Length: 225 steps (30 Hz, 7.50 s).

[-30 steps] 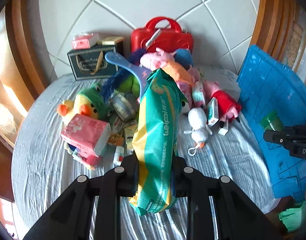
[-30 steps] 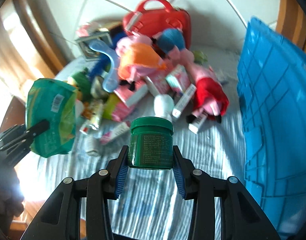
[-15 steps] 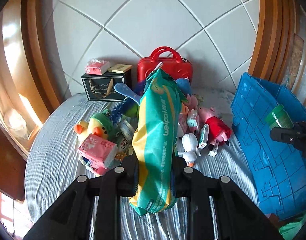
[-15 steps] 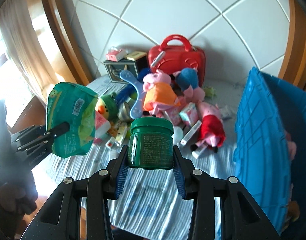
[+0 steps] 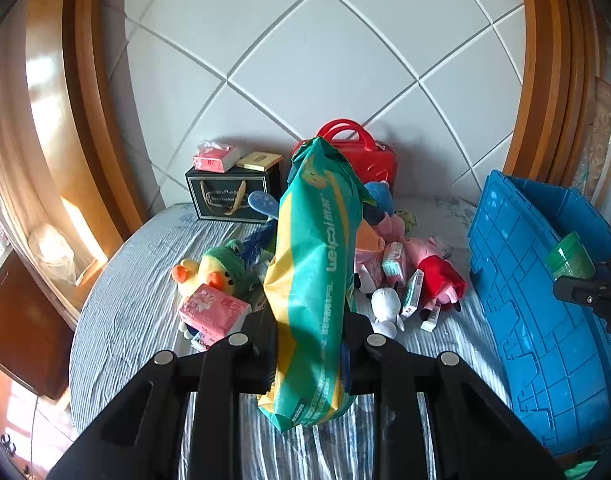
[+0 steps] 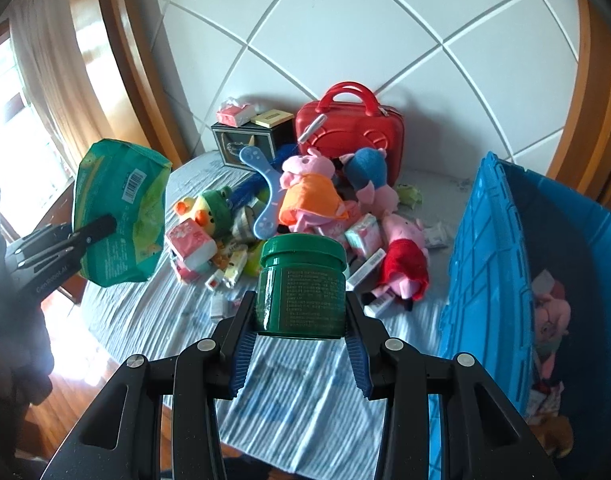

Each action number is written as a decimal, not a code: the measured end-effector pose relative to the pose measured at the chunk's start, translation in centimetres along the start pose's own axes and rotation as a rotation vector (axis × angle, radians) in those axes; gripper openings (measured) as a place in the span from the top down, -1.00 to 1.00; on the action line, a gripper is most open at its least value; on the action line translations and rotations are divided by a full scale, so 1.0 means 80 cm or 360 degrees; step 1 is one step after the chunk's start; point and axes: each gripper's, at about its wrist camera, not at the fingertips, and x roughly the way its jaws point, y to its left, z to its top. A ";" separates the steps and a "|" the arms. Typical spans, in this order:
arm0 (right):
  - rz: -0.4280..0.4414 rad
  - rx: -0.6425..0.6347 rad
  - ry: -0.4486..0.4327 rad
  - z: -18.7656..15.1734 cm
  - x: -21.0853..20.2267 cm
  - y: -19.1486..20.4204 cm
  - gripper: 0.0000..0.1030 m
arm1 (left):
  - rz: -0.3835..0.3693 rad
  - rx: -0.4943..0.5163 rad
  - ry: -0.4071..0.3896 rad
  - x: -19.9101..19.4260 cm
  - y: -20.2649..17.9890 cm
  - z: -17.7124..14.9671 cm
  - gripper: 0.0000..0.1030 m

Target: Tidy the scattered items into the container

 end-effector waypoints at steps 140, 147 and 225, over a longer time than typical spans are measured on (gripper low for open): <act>-0.0265 0.0325 -0.0214 0.010 -0.051 -0.142 -0.99 | -0.0164 0.0040 -0.0030 0.015 -0.160 0.054 -1.00; -0.0274 0.0329 -0.0162 0.027 -0.008 -0.106 -0.99 | -0.0072 -0.0146 0.0074 0.052 -0.056 0.035 -1.00; -0.0410 0.0086 0.0629 -0.032 0.599 0.090 0.43 | 0.0169 -0.0597 0.0658 0.480 0.265 -0.106 -0.94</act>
